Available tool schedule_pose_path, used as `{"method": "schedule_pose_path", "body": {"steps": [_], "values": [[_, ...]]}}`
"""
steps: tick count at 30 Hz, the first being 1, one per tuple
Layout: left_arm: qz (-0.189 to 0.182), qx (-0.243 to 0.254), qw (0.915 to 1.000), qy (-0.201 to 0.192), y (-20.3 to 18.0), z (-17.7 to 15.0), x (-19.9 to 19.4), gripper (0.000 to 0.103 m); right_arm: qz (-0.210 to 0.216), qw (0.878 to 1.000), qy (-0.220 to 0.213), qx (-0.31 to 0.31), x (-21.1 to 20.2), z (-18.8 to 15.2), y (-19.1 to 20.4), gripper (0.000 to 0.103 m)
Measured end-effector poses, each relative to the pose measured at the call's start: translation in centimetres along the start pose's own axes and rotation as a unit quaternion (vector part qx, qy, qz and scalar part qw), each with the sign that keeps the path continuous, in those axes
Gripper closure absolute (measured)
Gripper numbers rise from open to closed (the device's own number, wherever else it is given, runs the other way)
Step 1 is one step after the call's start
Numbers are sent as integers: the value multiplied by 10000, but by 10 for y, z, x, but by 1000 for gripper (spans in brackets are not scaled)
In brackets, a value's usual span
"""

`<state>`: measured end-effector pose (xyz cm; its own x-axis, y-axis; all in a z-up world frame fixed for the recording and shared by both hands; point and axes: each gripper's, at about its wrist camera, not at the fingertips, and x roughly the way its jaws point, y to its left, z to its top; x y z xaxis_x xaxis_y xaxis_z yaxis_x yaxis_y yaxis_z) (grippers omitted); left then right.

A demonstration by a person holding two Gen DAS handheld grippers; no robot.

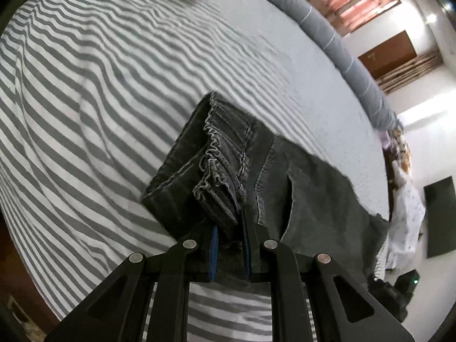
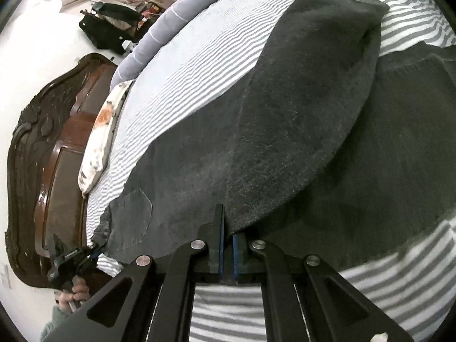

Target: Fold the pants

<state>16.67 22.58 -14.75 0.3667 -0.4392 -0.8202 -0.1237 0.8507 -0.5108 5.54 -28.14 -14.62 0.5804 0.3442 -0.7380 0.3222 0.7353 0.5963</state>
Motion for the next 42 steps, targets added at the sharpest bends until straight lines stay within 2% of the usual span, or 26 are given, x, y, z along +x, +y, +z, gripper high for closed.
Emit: {"method": "schedule_pose_path", "body": {"steps": [5, 8, 14, 19, 21, 26, 30, 32, 34, 36, 39, 42], "values": [[268, 185, 9994, 68, 4, -7, 9, 88, -57, 9998, 185, -61, -3, -20, -1, 99], [501, 461, 9977, 27, 0, -11, 11, 88, -153, 9993, 324, -120, 3, -28, -4, 99], [896, 827, 9925, -100, -18, -20, 17, 87, -168, 9982, 566, 100, 28, -30, -15, 97], [929, 796, 9925, -47, -25, -21, 14, 81, 153, 9979, 605, 161, 27, -28, -17, 91], [959, 709, 9929, -13, -24, -23, 11, 80, 237, 9978, 589, 198, 26, -27, -18, 85], [920, 621, 9937, -166, -24, -33, -14, 80, 395, 9972, 547, 323, 25, -26, -21, 85], [640, 1042, 9914, -473, -56, -49, -39, 78, 480, 9967, 490, 430, 22, -20, -27, 84], [503, 1535, 9850, -609, -84, -64, -49, 71, 545, 9962, 455, 502, 21, -17, -30, 84], [372, 1897, 9788, -676, -108, -76, -52, 60, 606, 9955, 418, 594, 19, -13, -34, 84], [164, 2356, 9696, -646, -139, -95, -48, 58, 669, 9950, 375, 647, 17, -8, -37, 84], [-85, 2740, 9608, -422, -171, -117, -31, 57, 723, 9944, 327, 696, 12, -1, -39, 84], [-123, 3131, 9493, -249, -200, -138, -8, 57, 793, 9935, 296, 759, 9, 2, -41, 84]]}}
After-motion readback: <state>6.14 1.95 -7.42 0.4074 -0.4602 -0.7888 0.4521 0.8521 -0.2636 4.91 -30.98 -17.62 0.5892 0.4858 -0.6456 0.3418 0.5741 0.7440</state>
